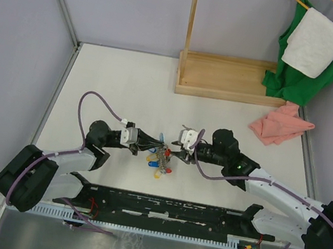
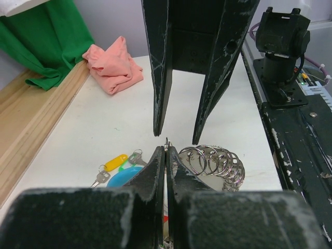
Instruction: Put the keys on the keyring
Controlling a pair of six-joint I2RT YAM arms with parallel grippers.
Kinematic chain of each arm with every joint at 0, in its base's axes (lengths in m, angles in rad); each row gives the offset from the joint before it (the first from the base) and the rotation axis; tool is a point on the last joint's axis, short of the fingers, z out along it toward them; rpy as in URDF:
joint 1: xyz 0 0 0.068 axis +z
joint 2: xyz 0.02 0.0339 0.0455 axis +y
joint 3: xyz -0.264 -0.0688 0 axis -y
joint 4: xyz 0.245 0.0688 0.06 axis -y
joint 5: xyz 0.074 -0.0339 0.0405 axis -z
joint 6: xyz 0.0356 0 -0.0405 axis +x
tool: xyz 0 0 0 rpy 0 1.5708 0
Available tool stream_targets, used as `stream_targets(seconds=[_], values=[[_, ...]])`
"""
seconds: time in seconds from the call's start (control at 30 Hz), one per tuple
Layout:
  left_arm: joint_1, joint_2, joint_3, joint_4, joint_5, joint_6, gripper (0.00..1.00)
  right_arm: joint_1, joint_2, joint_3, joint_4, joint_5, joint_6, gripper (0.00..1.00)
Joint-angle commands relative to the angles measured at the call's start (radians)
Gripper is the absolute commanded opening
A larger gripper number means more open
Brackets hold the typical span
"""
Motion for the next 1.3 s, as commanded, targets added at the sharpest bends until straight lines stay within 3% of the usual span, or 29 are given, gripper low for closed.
stream_targets(seconds=[0.0,0.43,0.63,0.77,1.0,1.27], values=[[-0.004,-0.005,0.003,0.097,-0.009,-0.018,0.03,-0.006,0.036,0.0,0.076,-0.013,0.011,0.43],[-0.005,-0.004,0.002,0.106,0.005,-0.019,0.03,-0.009,0.092,0.0,0.157,-0.015,0.042,0.3],[-0.005,0.002,0.004,0.099,0.018,-0.02,0.03,-0.01,0.083,0.001,0.164,-0.015,0.05,0.01],[-0.005,-0.01,0.014,0.038,0.03,0.01,0.03,-0.011,0.058,0.006,0.153,-0.011,0.054,0.01],[-0.012,-0.083,0.049,-0.209,0.004,0.134,0.03,-0.011,0.022,0.022,0.119,-0.008,0.058,0.01],[-0.025,-0.091,0.059,-0.2,-0.068,0.067,0.03,-0.011,0.04,0.049,0.071,-0.039,0.041,0.01]])
